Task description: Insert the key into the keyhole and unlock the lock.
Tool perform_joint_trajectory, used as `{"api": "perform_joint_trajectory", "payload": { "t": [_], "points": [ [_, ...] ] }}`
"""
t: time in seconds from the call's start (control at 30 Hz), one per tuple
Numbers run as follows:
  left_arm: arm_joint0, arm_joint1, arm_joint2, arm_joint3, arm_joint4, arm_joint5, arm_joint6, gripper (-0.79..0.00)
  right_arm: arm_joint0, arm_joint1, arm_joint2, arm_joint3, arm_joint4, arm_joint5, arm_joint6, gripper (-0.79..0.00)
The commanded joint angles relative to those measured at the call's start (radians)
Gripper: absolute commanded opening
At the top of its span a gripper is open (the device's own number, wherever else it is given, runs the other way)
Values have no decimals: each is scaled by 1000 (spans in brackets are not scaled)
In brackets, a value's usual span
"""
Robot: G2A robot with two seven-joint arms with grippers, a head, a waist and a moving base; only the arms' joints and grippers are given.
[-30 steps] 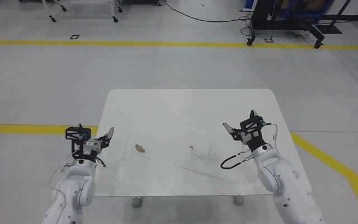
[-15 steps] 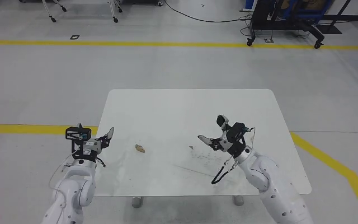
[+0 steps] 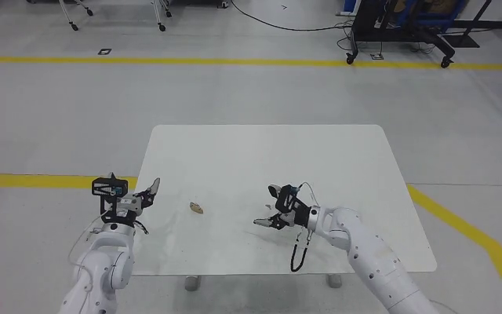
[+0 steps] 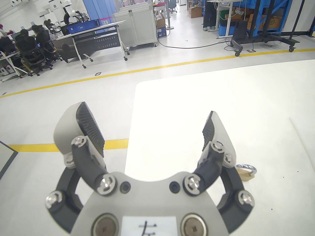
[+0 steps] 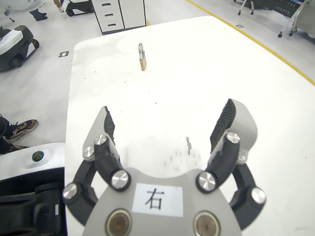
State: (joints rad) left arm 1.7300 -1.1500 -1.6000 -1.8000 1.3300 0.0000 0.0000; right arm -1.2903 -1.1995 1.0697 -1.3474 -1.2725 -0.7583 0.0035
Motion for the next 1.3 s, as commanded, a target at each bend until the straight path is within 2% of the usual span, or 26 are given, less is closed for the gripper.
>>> {"api": "perform_joint_trajectory", "payload": {
  "t": [0.0, 0.1, 0.2, 0.3, 0.33, 0.4, 0.6, 0.67, 0.7, 1.27],
  "points": [
    [0, 0, 0, 0, 0, 0, 0, 0, 11, 0, -5, 24, -6, 1, 28, -231],
    [0, 0, 0, 0, 0, 0, 0, 0, 29, -1, -19, 53, -14, -2, 75, -219],
    [0, 0, 0, 0, 0, 0, 0, 0, 44, -1, -28, 71, -21, -26, 79, -265],
    [0, 0, 0, 0, 0, 0, 0, 0, 55, 0, -38, 80, -42, -28, 85, -271],
    [0, 0, 0, 0, 0, 0, 0, 0, 58, 0, -39, 86, -46, -25, 88, -296],
    [0, 0, 0, 0, 0, 0, 0, 0, 66, -1, -42, 94, -50, -18, 96, -413],
    [0, 0, 0, 0, 0, 0, 0, 0, 81, 2, -44, 113, -67, 3, 120, -453],
    [0, 0, 0, 0, 0, 0, 0, 0, 87, 2, -47, 118, -79, 10, 139, -625],
    [0, 0, 0, 0, 0, 0, 0, 0, 89, 2, -48, 120, -77, 13, 142, -785],
    [0, 0, 0, 0, 0, 0, 0, 0, 37, 28, 5, 52, -110, 18, 51, -785]
  ]
}}
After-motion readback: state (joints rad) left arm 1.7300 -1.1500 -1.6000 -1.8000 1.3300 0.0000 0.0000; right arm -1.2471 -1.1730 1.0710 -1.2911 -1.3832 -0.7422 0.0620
